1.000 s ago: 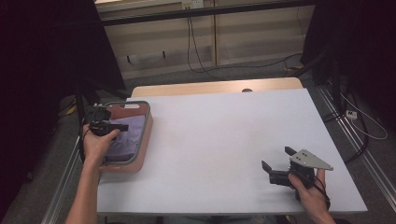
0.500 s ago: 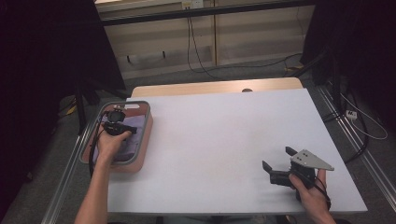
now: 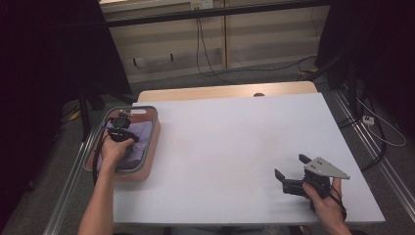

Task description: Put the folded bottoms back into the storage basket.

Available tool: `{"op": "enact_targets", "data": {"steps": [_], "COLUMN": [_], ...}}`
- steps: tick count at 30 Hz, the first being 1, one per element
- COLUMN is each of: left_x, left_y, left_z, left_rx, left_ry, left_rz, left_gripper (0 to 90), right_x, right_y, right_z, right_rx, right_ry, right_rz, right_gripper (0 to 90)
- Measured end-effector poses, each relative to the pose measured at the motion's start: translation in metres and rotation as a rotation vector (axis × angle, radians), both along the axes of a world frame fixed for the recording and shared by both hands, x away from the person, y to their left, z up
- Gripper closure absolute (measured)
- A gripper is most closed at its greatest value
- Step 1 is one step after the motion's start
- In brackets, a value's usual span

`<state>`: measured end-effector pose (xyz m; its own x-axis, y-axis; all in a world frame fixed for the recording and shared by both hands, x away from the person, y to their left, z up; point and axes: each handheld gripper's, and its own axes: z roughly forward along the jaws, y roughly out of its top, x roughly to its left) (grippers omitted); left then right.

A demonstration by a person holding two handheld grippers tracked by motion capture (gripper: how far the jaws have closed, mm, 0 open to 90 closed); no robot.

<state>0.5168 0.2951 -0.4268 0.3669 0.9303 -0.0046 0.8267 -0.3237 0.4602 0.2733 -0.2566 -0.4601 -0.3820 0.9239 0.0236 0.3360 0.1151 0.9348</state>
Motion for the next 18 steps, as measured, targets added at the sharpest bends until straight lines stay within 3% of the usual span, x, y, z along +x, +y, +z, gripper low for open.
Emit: {"op": "enact_targets", "data": {"steps": [2, 10, 13, 15, 18], "left_x": [-0.0003, -0.0008, -0.0006, -0.0015, -0.0055], "left_y": [-0.0012, -0.0069, -0.0063, -0.006, -0.003], "left_z": [-0.0005, -0.0008, 0.0003, 0.0022, 0.0069], "left_rx": [-0.034, -0.05, -0.05, -0.027, -0.02], "left_ry": [0.001, -0.014, -0.009, -0.017, -0.038], "left_rz": [-0.022, -0.085, -0.078, -0.075, -0.053], "left_gripper": [87.6, 87.9, 87.5, 85.7, 75.8], "right_x": [0.0002, 0.0014, 0.0016, 0.0011, 0.0005], "right_y": [-0.0002, 0.0006, 0.0004, 0.0005, -0.0003], "right_z": [0.0, -0.0003, -0.0004, -0.0001, 0.0], "right_rx": [0.001, 0.0, 0.0, 0.001, 0.005], "right_ry": [0.002, 0.004, 0.003, 0.003, 0.003], "right_rz": [-0.002, 0.003, 0.001, 0.003, 0.0], "right_gripper": [2.1, 2.1, 2.1, 2.1, 2.1]}}
